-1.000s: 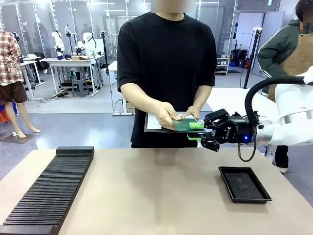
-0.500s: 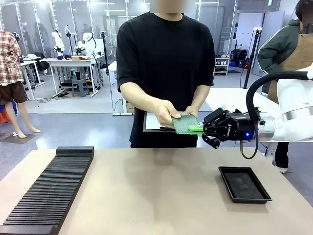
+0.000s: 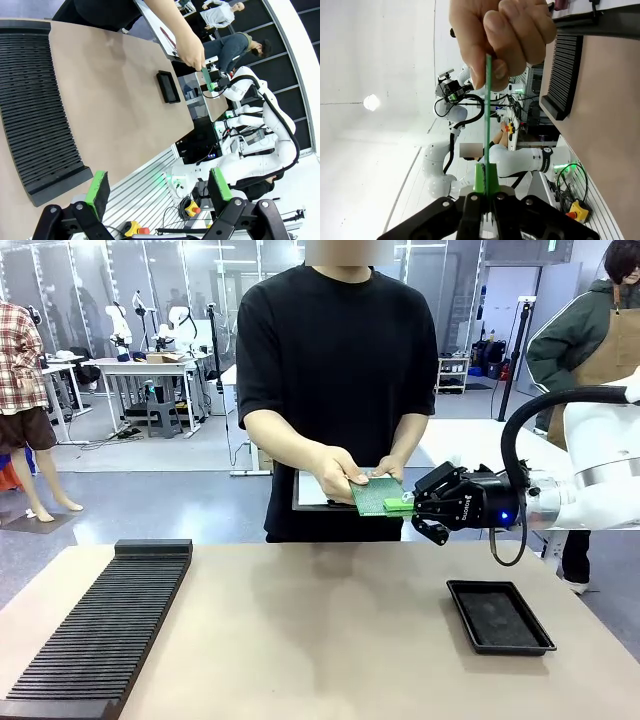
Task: Inspect the PCB.
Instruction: Pick up the Blank PCB that the human is holding, then place the Blank PCB in the ESD tray.
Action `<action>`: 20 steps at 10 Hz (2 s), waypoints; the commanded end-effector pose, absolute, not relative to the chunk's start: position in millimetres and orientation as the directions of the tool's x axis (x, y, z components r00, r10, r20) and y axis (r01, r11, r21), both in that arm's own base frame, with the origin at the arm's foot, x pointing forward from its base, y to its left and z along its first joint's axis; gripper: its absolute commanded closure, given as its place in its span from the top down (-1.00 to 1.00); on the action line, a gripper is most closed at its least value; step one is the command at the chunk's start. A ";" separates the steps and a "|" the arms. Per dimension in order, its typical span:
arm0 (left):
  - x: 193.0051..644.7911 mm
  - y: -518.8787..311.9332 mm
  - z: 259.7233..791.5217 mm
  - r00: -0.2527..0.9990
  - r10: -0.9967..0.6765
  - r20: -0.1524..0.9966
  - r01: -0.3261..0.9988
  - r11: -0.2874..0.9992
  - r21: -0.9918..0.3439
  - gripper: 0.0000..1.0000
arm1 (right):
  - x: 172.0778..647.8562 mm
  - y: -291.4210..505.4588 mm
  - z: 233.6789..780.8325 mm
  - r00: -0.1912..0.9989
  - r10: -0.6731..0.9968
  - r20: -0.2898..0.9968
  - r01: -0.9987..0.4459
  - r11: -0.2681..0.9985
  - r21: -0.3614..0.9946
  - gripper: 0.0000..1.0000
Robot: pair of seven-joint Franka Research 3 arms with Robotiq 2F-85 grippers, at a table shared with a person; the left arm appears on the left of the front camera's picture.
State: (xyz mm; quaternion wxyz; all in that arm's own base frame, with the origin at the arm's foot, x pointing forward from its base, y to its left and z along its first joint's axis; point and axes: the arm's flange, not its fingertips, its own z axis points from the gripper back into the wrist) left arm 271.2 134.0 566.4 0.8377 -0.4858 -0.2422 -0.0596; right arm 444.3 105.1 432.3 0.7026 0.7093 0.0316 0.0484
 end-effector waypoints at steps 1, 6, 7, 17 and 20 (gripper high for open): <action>270.4 133.9 568.6 0.879 0.130 0.459 0.329 0.531 -0.781 1.00 | 444.0 105.2 433.7 0.993 0.113 0.029 -0.028 -0.011 1.000 -1.00; 270.4 133.9 568.6 0.879 0.130 0.459 0.329 0.531 -0.781 1.00 | 444.0 105.2 433.7 0.993 0.113 0.029 -0.028 -0.011 1.000 -1.00; 270.4 133.9 568.6 0.879 0.130 0.459 0.329 0.531 -0.781 1.00 | 444.0 105.2 433.7 0.993 0.113 0.029 -0.028 -0.011 1.000 -1.00; 270.4 133.9 568.6 0.879 0.130 0.459 0.329 0.531 -0.781 1.00 | 444.0 105.2 433.7 0.993 0.113 0.029 -0.028 -0.011 1.000 -1.00; 270.4 133.9 568.6 0.879 0.130 0.459 0.329 0.531 -0.781 1.00 | 444.0 105.2 433.7 0.993 0.113 0.029 -0.028 -0.011 1.000 -1.00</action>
